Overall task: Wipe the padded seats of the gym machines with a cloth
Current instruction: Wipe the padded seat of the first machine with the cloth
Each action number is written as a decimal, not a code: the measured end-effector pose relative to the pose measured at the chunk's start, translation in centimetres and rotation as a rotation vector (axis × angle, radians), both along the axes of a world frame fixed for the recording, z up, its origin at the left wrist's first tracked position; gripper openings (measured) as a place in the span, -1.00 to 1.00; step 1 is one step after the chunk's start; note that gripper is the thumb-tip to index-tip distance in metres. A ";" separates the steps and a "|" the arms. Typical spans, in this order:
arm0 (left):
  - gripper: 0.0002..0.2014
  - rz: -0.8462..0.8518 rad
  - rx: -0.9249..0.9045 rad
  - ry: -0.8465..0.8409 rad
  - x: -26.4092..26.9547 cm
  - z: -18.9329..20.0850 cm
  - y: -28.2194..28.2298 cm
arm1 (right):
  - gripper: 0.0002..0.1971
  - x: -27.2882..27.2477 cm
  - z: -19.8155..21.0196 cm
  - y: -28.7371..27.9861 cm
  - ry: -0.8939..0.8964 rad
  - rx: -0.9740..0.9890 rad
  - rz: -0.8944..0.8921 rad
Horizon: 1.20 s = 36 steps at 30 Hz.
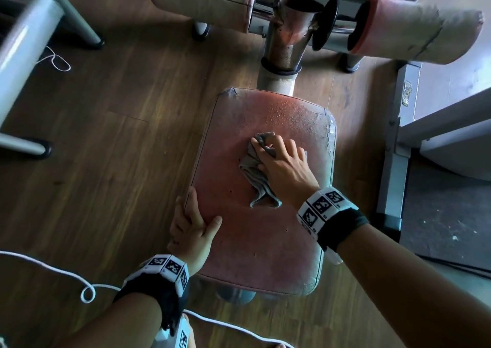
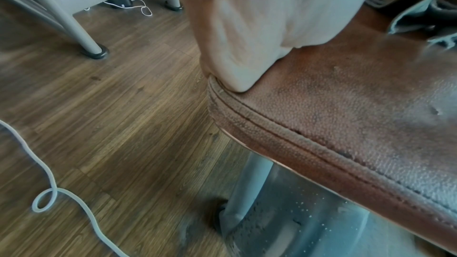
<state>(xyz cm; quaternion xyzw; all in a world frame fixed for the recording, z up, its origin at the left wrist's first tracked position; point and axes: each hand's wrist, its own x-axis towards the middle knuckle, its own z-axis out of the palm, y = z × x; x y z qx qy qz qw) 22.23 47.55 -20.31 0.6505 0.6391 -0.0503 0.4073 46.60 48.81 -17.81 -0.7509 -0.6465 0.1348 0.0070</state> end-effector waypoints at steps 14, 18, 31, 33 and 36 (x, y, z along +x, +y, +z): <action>-0.11 0.006 -0.030 0.013 0.0 0.5 -0.1 | -0.29 2.5 -2.2 -3.7 0.067 -0.091 -0.359; -0.15 0.011 -0.010 0.038 0.3 0.6 -0.2 | -0.31 5.3 -2.3 1.6 0.082 -0.103 -0.401; -0.21 0.071 -0.041 -0.008 0.4 0.5 -0.4 | -0.20 -1.0 -2.6 7.4 -0.011 0.049 0.163; -0.21 0.078 -0.030 0.002 0.5 0.6 -0.4 | -0.23 0.2 -3.0 6.8 -0.046 0.081 0.226; -0.22 0.061 -0.019 0.035 0.6 1.0 -0.4 | -0.25 2.8 -3.3 6.5 -0.054 0.093 0.196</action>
